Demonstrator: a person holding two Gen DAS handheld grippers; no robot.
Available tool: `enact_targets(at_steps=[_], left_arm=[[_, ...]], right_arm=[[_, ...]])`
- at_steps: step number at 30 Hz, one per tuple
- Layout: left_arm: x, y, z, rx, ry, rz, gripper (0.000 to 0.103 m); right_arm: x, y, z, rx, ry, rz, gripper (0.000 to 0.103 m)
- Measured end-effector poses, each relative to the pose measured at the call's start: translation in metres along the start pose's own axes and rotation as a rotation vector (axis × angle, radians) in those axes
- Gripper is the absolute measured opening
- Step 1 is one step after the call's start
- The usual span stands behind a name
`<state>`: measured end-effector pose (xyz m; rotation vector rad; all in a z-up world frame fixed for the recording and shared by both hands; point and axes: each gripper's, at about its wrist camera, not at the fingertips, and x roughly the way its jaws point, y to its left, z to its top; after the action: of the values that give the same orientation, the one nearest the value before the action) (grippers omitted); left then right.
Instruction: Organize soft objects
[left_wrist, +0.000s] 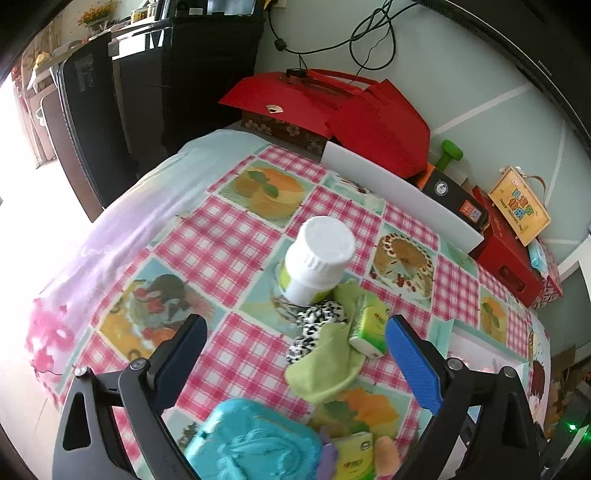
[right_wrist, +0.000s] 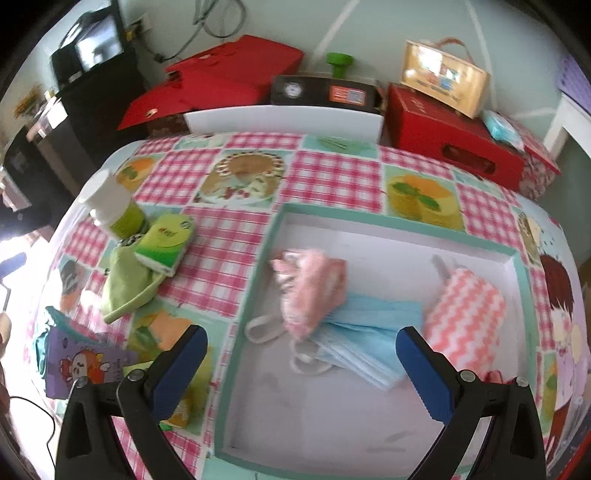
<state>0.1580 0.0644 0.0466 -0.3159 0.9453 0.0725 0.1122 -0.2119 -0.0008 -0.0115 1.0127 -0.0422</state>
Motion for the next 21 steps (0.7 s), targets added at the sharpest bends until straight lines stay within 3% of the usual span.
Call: enact_targets(at_steps=[5,21], left_arm=[[-0.005,0.016,0.002,-0.015,0.026,-0.028,0.099],[-0.035,0.009,-0.020,0.117,0.064,-0.114,0.099]], right_arm=[[0.000,0.024,-0.002,-0.062,-0.010,0.056,0.103],[-0.012,0.061,-0.030,-0.171,-0.005,0.149,0.103]])
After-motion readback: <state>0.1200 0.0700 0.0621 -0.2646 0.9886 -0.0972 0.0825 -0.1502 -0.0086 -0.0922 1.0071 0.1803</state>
